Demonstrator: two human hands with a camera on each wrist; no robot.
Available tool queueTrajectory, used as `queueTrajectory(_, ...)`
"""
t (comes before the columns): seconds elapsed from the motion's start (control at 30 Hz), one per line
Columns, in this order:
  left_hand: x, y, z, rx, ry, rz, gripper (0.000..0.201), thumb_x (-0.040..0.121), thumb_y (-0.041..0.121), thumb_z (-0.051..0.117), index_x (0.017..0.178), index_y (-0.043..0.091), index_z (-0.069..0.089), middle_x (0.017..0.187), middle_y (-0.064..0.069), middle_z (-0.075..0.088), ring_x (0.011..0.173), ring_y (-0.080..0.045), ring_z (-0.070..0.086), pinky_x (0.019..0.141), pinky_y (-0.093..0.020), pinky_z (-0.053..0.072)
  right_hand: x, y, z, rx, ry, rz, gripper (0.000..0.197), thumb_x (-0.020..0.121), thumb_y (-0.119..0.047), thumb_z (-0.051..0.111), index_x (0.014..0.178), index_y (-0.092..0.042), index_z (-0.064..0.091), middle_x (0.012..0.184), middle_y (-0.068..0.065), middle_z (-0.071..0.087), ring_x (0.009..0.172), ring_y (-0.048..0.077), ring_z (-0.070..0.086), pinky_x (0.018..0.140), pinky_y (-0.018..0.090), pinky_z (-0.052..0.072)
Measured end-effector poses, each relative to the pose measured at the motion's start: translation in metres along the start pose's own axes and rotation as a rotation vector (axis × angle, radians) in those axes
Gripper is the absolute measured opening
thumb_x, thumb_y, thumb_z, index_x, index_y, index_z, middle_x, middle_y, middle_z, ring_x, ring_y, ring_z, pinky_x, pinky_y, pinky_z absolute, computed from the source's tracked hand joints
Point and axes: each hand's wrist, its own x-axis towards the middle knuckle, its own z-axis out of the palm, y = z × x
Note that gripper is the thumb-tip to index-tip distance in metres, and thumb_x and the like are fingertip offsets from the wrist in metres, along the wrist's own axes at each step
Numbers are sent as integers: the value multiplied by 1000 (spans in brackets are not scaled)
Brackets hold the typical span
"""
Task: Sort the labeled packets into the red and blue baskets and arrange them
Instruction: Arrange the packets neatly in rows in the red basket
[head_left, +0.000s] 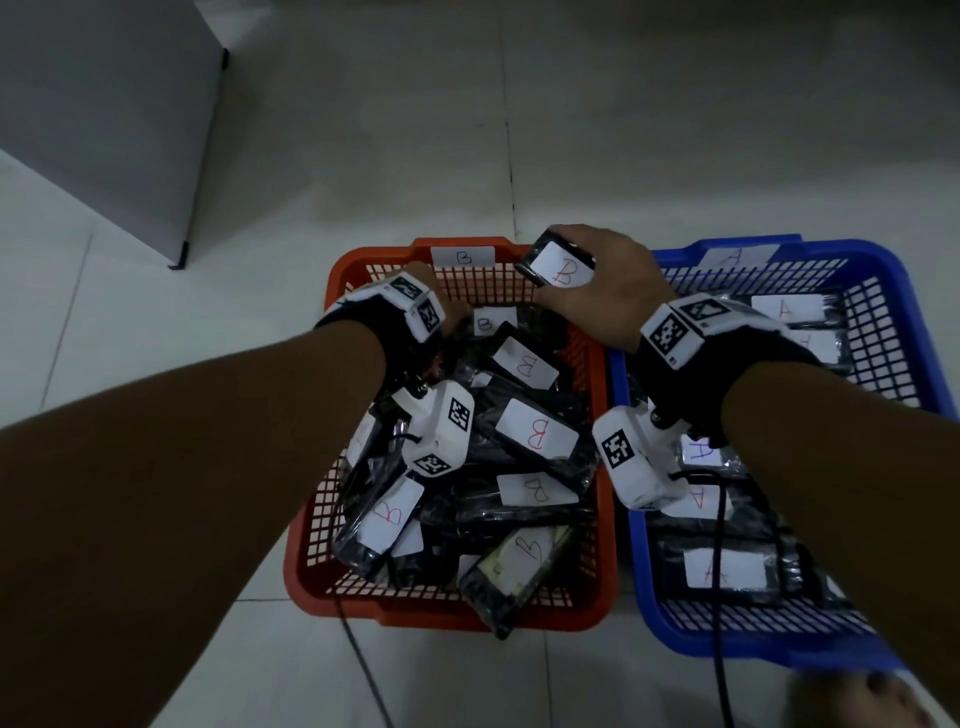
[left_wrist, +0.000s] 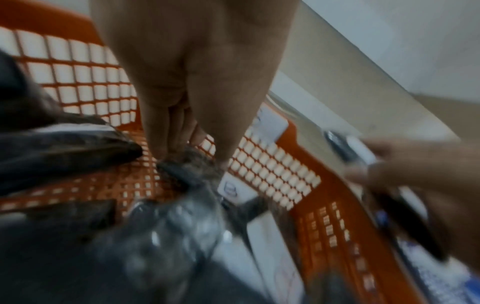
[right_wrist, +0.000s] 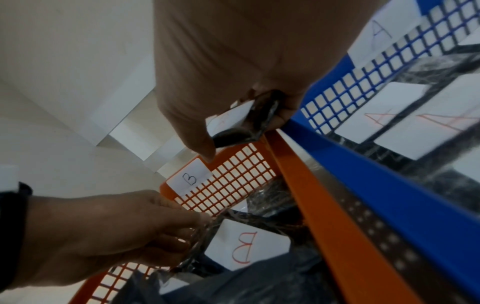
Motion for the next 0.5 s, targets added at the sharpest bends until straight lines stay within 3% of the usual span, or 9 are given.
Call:
queueTrajectory(0.07, -3, -10, -6, -65, 33, -94, 34, 89, 39, 58, 108, 11, 66, 101, -9, 68, 79, -22, 59, 66, -31, 52, 2, -5, 0, -30, -17, -16, 44, 81, -30, 72, 122, -21, 58, 110, 2, 57, 101, 17, 56, 75, 21, 43)
queueTrajectory(0.13, -9, -19, -17, -119, 129, -99, 27, 90, 31, 54, 96, 10, 68, 95, -10, 71, 79, -26, 66, 72, -36, 57, 5, -13, 4, -32, -28, -22, 58, 83, -31, 71, 136, -19, 51, 118, 5, 54, 110, 18, 53, 85, 22, 41)
queueTrajectory(0.23, -26, -35, -32, -171, 469, -80, 17, 88, 25, 53, 88, 13, 65, 89, -10, 67, 80, -31, 64, 68, -33, 52, 11, -28, 15, -18, -76, -37, 64, 85, -36, 68, 143, -21, 45, 126, 5, 52, 116, 18, 51, 93, 25, 40)
queueTrajectory(0.3, -34, -49, -32, -202, 611, -65, 16, 86, 27, 56, 95, 15, 59, 97, -11, 62, 87, -30, 60, 70, -32, 47, 14, -39, 25, -72, -136, -83, 59, 85, -37, 67, 140, -24, 48, 126, 2, 53, 113, 16, 52, 90, 25, 40)
queueTrajectory(0.33, -35, -58, -27, -210, 599, -94, 25, 85, 30, 58, 104, 14, 56, 103, -12, 59, 93, -30, 58, 74, -33, 45, 16, -44, 30, -101, -173, -112, 55, 85, -34, 67, 137, -25, 51, 123, 0, 55, 108, 15, 54, 85, 23, 40)
queueTrajectory(0.4, -37, -72, -18, -238, 431, -220, 45, 85, 40, 60, 119, 12, 49, 112, -12, 58, 101, -32, 57, 81, -36, 46, 22, -49, 39, -163, -250, -159, 56, 84, -26, 67, 137, -24, 48, 124, 2, 58, 104, 20, 58, 79, 24, 44)
queueTrajectory(0.5, -38, -81, -2, -306, 183, -320, 44, 88, 40, 57, 118, 8, 52, 107, -9, 64, 96, -32, 63, 76, -36, 50, 34, -47, 43, -390, -358, -151, 62, 84, -28, 66, 140, -27, 39, 120, 7, 60, 94, 26, 61, 77, 32, 53)
